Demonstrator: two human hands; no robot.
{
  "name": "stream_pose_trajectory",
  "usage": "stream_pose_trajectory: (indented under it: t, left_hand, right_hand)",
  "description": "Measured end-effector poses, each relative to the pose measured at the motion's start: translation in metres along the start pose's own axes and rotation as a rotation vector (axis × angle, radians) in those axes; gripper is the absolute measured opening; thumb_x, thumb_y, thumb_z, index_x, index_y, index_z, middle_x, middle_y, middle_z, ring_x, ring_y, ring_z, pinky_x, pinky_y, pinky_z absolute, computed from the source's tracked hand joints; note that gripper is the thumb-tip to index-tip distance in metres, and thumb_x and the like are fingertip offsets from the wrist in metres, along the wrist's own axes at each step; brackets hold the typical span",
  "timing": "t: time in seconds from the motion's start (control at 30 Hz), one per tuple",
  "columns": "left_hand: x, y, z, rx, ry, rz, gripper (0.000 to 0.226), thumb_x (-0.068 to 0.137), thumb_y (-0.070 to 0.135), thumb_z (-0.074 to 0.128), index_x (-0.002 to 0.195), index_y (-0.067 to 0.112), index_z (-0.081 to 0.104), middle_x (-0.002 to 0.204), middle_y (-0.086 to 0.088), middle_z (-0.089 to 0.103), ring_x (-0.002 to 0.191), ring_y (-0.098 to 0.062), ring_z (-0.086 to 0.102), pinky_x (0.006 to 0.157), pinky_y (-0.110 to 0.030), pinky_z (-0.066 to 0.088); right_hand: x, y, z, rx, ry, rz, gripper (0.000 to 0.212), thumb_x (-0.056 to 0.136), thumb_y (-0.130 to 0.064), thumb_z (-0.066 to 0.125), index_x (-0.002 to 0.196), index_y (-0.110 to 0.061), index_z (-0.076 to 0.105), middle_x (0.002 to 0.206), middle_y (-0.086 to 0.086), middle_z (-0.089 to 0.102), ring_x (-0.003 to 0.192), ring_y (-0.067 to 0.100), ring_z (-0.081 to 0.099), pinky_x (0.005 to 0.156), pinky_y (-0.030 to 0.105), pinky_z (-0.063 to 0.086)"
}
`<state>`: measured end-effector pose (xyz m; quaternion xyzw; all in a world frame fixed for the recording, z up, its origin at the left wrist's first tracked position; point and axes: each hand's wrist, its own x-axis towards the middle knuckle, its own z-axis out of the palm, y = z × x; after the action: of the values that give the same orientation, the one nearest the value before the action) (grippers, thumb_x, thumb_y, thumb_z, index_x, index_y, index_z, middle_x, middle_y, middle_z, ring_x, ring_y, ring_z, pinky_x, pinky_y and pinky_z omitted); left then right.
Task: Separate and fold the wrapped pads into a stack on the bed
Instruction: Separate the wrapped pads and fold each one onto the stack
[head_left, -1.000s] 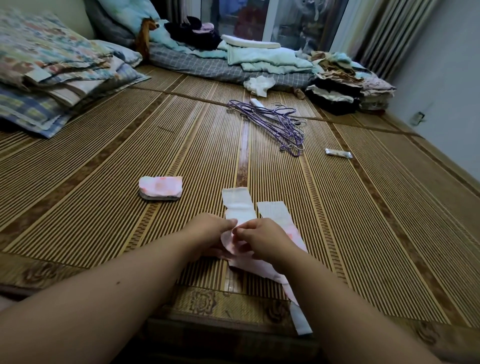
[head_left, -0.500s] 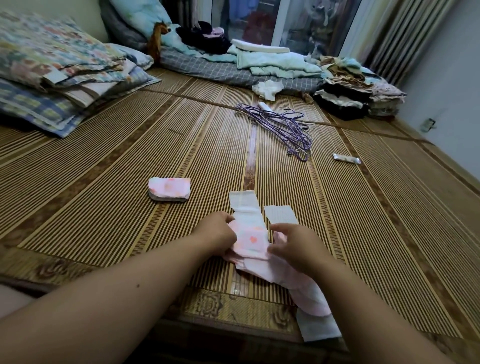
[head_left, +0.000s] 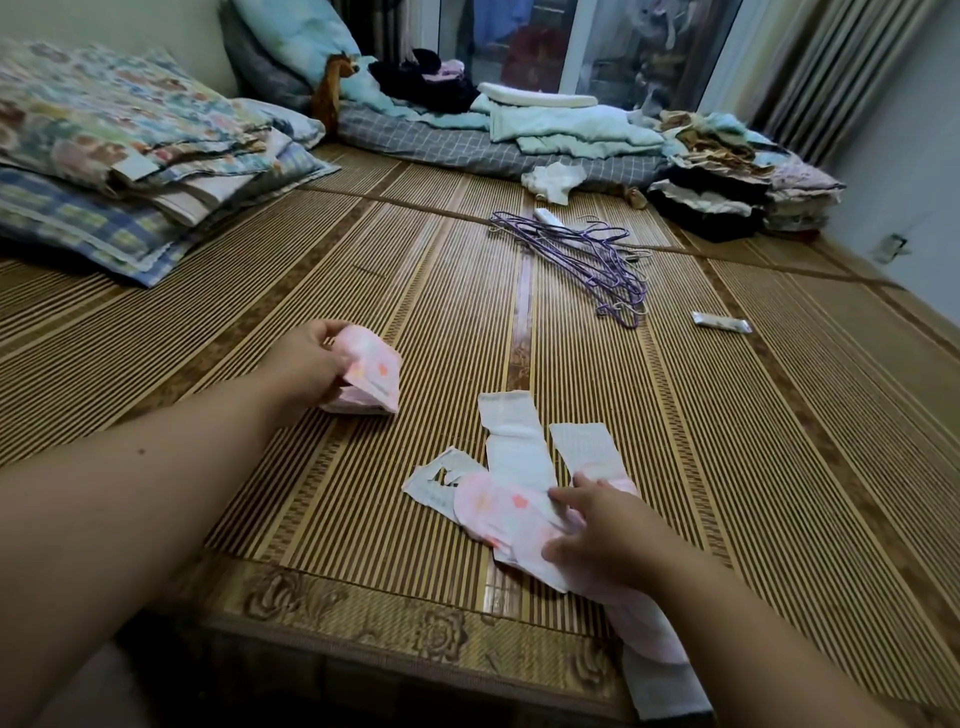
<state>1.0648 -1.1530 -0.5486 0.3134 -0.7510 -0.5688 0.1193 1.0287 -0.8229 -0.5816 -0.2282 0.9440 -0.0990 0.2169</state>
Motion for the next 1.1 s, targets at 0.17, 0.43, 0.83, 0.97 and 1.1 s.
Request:
stream_pose_trajectory:
  t: [0.17,0.43,0.83,0.97,1.1]
  left_hand:
    - [0.021,-0.013,-0.002,0.162,0.037,-0.084,0.045,0.089,-0.005,0.046,0.128,0.017,0.052,0.114,-0.012,0.057,0.087,-0.026,0.061,0.055,-0.033,0.054]
    - [0.026,-0.019,0.004,0.356,0.161,-0.153,0.041,0.092,0.001,0.046,0.131,0.013,0.051,0.126,-0.017,0.055,0.095,-0.032,0.059,0.071,-0.041,0.057]
    - [-0.056,0.008,0.056,0.518,-0.137,0.272,0.044,0.082,0.026,0.069,0.124,0.029,0.055,0.130,-0.008,0.052,0.078,-0.013,0.059,0.060,-0.027,0.053]
    - [-0.109,-0.001,0.098,0.652,-0.561,0.523,0.048,0.074,0.040,0.073,0.119,0.036,0.058,0.130,0.009,0.056,0.108,-0.004,0.050,0.087,-0.024,0.040]
    - [-0.130,-0.014,0.120,0.881,-0.690,0.645,0.051,0.072,0.051,0.070,0.119,0.036,0.059,0.128,0.013,0.057,0.117,-0.008,0.046,0.100,-0.038,0.038]
  right_hand:
    - [0.000,0.000,0.001,0.020,0.000,0.010,0.069,0.076,-0.046,0.070,0.139,-0.035,0.043,0.161,-0.001,0.012,0.147,0.025,0.008,0.114,0.042,0.018]
    - [0.001,0.000,0.002,0.012,-0.010,0.010,0.064,0.077,-0.046,0.069,0.136,-0.035,0.047,0.161,0.000,0.012,0.147,0.026,0.008,0.114,0.045,0.018]
    - [-0.014,0.005,-0.008,0.339,0.123,-0.001,0.062,0.079,-0.038,0.072,0.136,-0.031,0.048,0.147,0.004,0.046,0.130,0.020,0.046,0.103,0.036,0.038]
    - [-0.035,0.019,-0.012,0.394,0.285,-0.011,0.040,0.076,-0.040,0.075,0.115,-0.036,0.065,0.128,-0.008,0.062,0.109,0.005,0.056,0.083,0.024,0.044]
    - [-0.053,0.018,0.001,0.189,0.069,-0.166,0.043,0.069,-0.052,0.074,0.109,-0.036,0.067,0.118,-0.016,0.061,0.099,-0.005,0.050,0.084,0.019,0.042]
